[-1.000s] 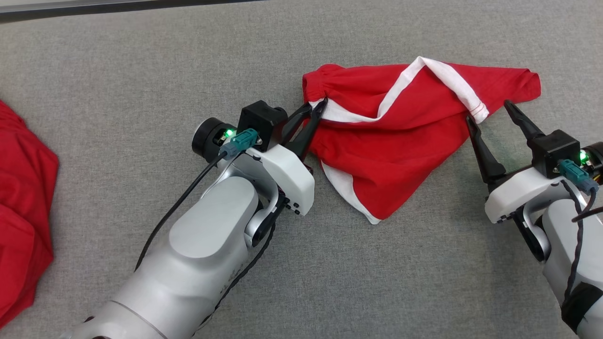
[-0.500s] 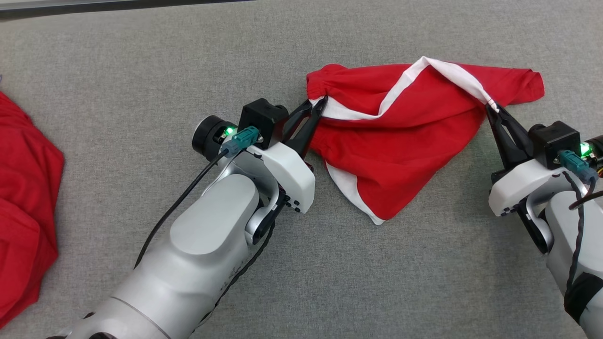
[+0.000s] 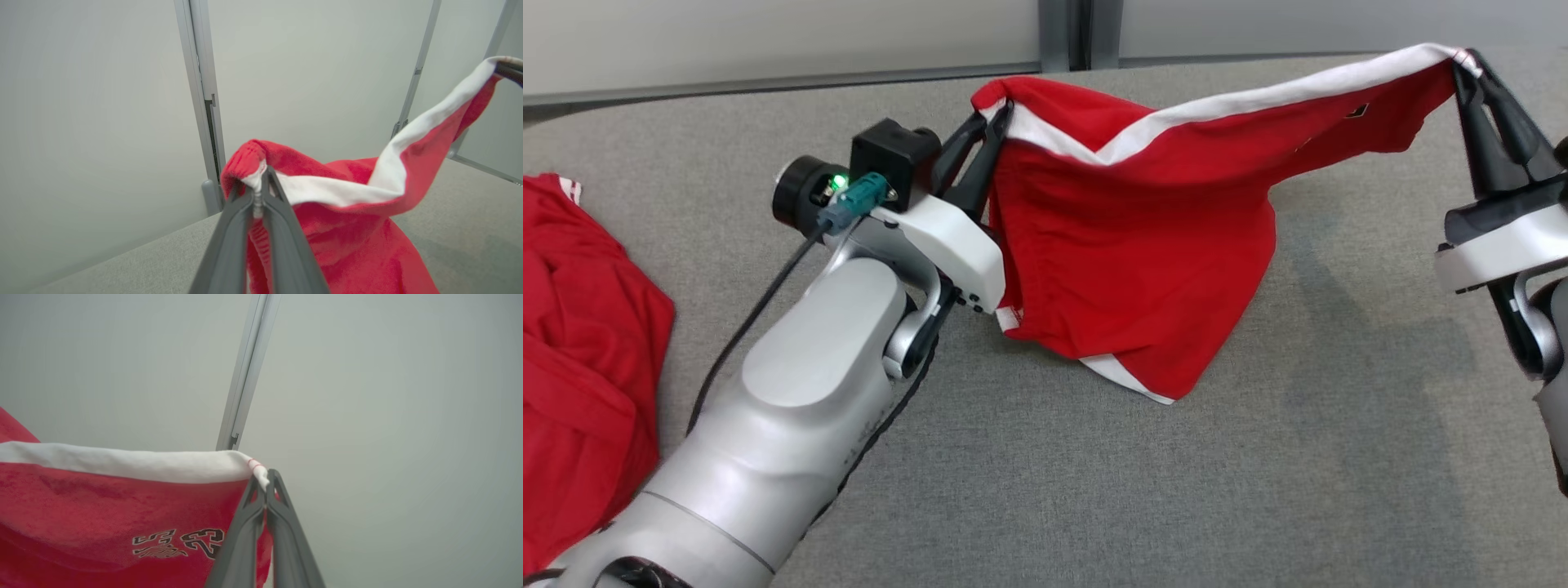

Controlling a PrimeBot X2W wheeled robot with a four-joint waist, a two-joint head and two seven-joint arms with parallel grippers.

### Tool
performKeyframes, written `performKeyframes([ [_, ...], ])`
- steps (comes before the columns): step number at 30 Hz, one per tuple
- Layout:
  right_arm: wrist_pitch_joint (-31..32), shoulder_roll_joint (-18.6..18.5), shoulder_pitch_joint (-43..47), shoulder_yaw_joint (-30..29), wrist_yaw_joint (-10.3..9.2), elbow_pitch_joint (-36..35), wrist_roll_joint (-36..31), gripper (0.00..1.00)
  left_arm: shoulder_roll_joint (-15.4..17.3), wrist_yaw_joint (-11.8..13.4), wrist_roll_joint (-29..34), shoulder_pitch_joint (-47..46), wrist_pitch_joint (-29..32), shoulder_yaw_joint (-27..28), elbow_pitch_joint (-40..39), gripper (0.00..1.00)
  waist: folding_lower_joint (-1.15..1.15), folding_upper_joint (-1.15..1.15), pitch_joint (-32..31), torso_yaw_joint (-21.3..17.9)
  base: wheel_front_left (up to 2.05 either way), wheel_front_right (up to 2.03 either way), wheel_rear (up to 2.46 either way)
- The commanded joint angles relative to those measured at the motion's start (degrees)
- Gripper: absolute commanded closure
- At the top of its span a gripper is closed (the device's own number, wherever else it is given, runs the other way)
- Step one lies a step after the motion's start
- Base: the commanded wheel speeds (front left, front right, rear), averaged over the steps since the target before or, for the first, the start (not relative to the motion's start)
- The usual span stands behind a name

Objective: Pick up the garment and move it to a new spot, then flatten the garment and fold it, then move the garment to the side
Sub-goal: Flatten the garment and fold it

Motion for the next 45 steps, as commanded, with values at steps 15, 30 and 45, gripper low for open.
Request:
performKeyframes([
  [15, 2.3, 0.9, -0.1, -9.2, -0.02, -10.4, -1.2, 1.0, 10.3, 3.2, -3.1, -1.2, 7.5, 4.7, -18.2, 1.0, 0.0, 0.0, -16.9, 3.4, 0.0, 0.0, 0.0],
  [30, 14.7, -3.4, 9.0, -14.7, -0.02, -32.1, 1.4, 1.0, 18.6, 12.1, -2.8, 3.4, 20.7, 4.4, -42.3, 1.0, 0.0, 0.0, -11.7, 3.3, 0.0, 0.0, 0.0],
  [45, 9.3, -8.9, -34.5, 1.0, -0.06, -5.8, 7.4, 1.0, 9.9, 6.3, 4.8, -27.0, 13.2, 6.2, -15.8, 1.0, 0.0, 0.0, 13.7, 0.0, 0.0, 0.0, 0.0],
])
